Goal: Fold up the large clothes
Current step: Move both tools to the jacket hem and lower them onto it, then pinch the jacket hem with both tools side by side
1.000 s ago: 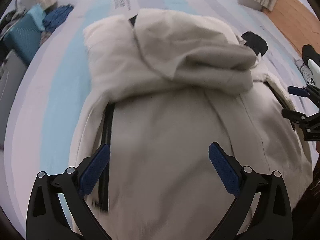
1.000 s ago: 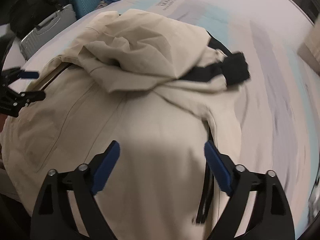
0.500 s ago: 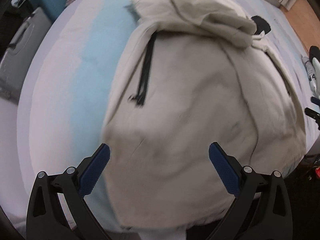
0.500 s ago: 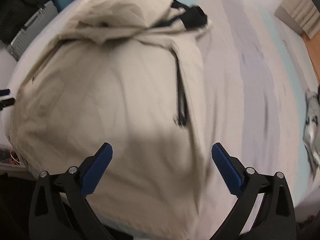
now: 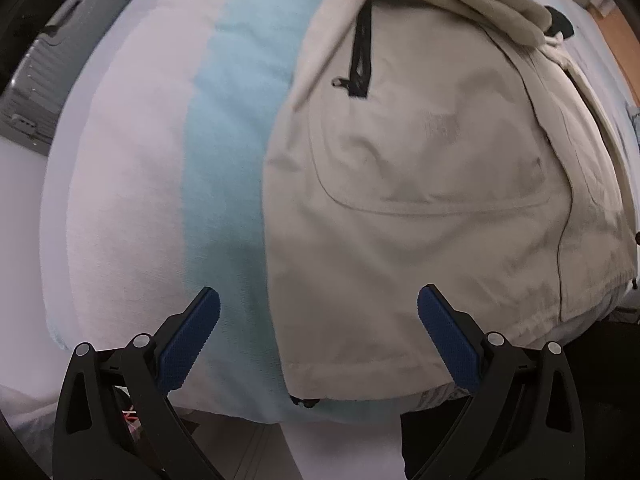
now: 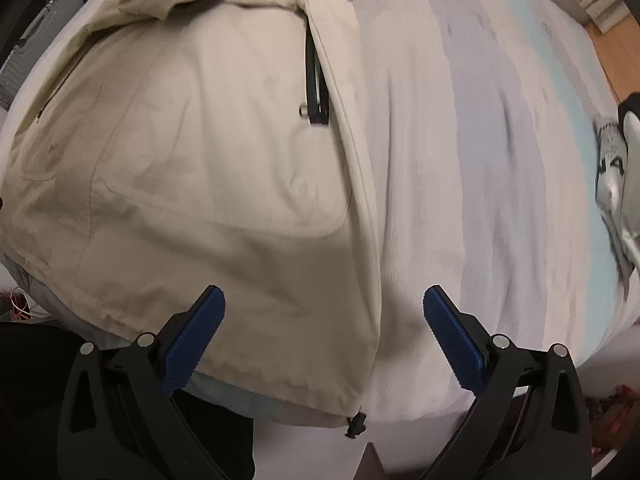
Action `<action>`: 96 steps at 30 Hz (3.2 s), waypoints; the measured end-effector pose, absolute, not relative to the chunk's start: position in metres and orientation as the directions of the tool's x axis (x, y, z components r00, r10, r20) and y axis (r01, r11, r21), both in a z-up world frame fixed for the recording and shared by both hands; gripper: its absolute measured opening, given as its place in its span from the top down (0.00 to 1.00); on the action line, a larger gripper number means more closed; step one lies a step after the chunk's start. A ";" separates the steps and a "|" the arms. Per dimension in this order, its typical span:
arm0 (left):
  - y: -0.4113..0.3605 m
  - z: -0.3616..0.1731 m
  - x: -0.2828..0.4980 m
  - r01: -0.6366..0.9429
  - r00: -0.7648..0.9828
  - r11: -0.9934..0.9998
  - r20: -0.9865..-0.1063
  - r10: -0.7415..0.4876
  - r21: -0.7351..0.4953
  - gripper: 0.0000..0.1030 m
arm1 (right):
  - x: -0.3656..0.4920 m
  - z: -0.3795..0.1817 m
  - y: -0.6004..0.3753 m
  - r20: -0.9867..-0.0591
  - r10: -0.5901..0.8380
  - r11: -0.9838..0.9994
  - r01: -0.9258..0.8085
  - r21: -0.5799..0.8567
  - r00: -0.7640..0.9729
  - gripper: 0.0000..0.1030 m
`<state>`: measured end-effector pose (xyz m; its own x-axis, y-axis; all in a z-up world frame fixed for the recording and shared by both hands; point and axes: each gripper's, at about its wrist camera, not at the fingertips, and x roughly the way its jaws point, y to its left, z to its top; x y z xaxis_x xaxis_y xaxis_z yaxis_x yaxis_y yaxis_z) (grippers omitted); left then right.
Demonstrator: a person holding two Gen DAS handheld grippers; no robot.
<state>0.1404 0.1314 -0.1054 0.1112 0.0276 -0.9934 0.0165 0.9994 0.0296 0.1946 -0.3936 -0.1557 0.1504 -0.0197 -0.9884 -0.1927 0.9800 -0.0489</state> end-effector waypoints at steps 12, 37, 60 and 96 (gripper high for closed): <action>0.133 -0.131 0.138 -0.066 0.097 0.997 -0.994 -0.042 -0.048 0.06 | 0.193 -0.183 -0.399 -0.996 0.002 0.991 -0.134 -0.011 0.094 0.07; 0.166 -0.154 0.092 -0.088 0.001 0.986 -0.989 -0.146 -0.145 0.57 | 0.202 -0.215 -0.404 -0.997 0.057 0.989 -0.131 0.063 -0.053 0.53; 0.122 -0.093 0.128 0.022 -0.011 0.996 -0.996 -0.091 -0.091 0.85 | 0.209 -0.159 -0.442 -0.998 0.034 0.985 -0.169 0.042 -0.054 0.89; 0.110 -0.102 0.144 0.037 -0.029 0.996 -0.996 -0.084 -0.085 0.91 | 0.266 -0.114 -0.458 -0.986 0.036 0.984 -0.167 0.064 -0.162 0.96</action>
